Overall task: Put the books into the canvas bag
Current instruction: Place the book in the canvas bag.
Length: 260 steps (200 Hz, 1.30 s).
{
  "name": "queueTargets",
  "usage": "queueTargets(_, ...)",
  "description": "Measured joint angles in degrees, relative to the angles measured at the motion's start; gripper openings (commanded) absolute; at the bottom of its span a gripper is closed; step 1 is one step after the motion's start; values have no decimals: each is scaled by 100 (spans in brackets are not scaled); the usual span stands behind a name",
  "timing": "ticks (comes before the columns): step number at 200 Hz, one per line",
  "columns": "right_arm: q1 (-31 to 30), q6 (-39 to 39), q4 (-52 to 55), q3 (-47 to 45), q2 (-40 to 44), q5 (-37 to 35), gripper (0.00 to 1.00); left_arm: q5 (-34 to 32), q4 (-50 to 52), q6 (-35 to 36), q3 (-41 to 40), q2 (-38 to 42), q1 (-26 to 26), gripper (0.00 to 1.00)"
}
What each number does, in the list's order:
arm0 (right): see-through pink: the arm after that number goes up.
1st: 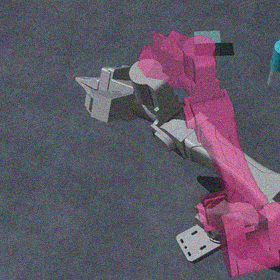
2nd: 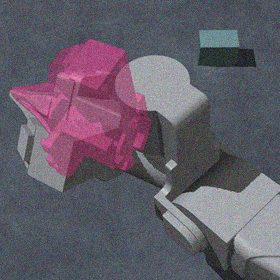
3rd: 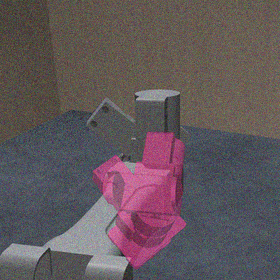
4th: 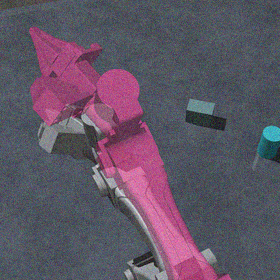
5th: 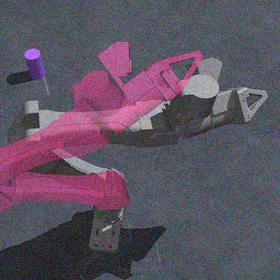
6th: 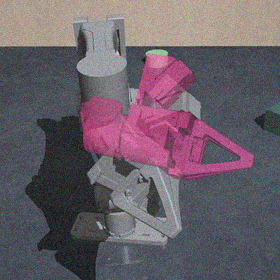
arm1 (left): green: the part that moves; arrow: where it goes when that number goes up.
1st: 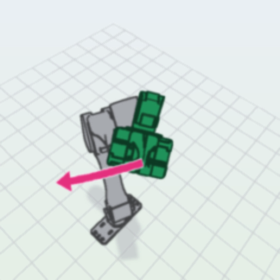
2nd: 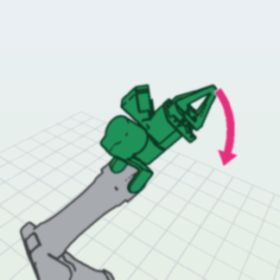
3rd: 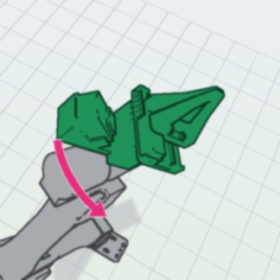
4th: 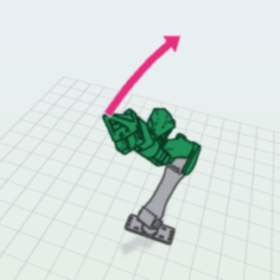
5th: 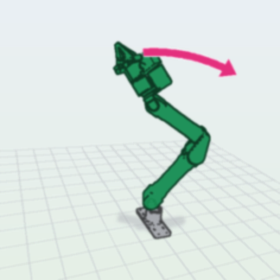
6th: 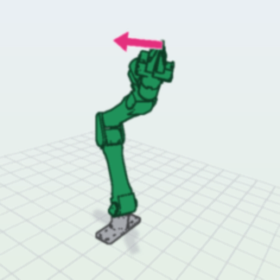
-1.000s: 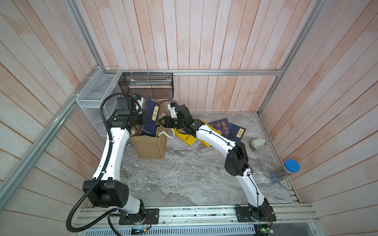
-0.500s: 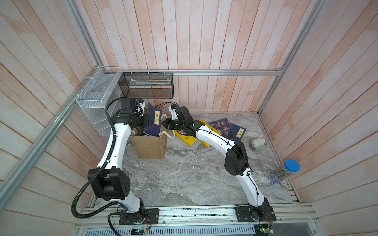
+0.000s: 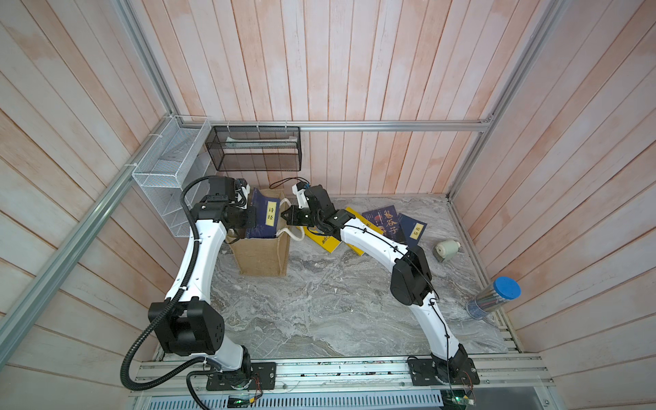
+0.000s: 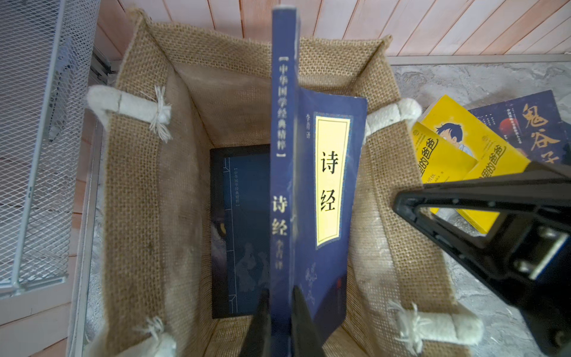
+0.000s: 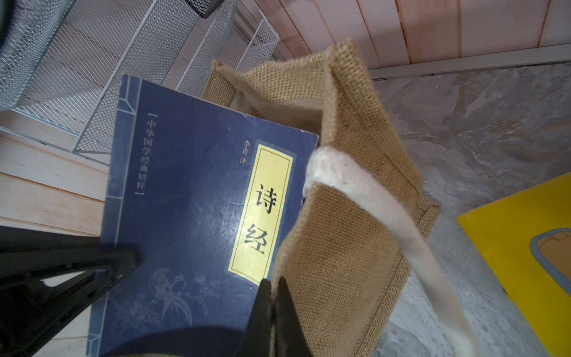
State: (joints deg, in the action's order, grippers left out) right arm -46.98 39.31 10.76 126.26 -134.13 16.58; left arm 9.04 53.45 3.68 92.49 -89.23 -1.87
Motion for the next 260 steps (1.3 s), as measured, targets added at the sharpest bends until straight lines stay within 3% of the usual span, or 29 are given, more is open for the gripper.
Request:
queueTargets(49, -24, -15, 20, -2, 35, -31, 0, 131, 131, -2, 7, -96, 0, 0)
queueTargets(98, -39, -37, 22, -2, 39, -90, 0, -758, 334, -61, 4, -258, 4, 0)
queueTargets(138, -57, -44, 17, -4, 39, -96, 0, -271, 326, -20, 4, -260, 4, 0)
queueTargets(173, -57, -59, 17, -7, 39, -111, 0, 562, 315, 15, 7, -343, 2, 0)
queueTargets(211, -61, -101, 20, -7, 42, -138, 2, 723, 310, 20, 11, -643, -44, 0)
queueTargets(245, -61, -140, 20, -7, 42, -155, 6, 573, 258, 20, 11, -883, -133, 14)
queueTargets(260, -61, -144, 20, -9, 42, -155, 8, 363, 229, 35, 33, -914, -140, 32)
